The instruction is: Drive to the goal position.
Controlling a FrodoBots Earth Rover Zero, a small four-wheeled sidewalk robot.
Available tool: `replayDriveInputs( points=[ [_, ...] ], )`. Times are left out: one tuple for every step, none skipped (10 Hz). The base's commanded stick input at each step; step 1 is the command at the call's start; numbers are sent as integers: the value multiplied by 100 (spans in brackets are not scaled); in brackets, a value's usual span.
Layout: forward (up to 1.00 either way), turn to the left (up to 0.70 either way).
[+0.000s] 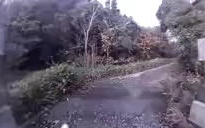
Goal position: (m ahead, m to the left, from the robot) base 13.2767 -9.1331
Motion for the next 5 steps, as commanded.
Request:
replayDriveInputs(
  points=[
    [70,0],
    [70,0],
    [70,0],
    [70,0],
    [70,0]
  ],
)
